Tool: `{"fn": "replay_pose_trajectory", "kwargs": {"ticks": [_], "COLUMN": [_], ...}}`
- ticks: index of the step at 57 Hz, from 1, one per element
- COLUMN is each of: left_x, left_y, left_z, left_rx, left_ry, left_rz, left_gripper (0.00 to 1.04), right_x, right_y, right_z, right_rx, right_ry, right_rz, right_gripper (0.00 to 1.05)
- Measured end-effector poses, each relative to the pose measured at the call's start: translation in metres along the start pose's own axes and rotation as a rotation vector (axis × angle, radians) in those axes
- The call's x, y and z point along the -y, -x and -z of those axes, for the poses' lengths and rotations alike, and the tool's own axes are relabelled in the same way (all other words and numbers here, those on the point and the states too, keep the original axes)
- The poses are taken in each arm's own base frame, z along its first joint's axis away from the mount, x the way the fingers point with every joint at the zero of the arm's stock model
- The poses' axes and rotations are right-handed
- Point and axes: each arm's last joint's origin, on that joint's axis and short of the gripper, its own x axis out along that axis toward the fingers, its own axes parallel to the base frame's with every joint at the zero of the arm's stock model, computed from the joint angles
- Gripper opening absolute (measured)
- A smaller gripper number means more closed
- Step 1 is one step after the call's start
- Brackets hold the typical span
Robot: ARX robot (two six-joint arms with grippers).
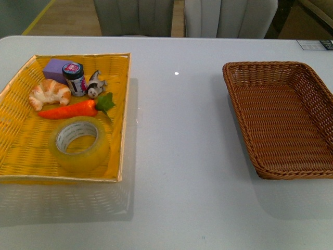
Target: Move tape to another basket
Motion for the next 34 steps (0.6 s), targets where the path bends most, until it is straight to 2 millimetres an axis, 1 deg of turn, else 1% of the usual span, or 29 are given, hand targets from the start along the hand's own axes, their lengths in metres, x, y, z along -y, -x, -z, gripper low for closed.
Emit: {"fn": "replay_pose_trajectory", "kwargs": {"ticks": [34], "left_x": [0.0], "left_y": [0.0], "left_z": [0.0], "left_rx": [0.0], "left_ry": [0.0], "left_rz": [0.0], "left_gripper": [0.96], "right_x": [0.0], "right_y": [0.0], "right_z": [0.0], "right_rx": [0.0], "right_ry": [0.0], "right_rz": [0.0], "right_gripper": [0.96]}}
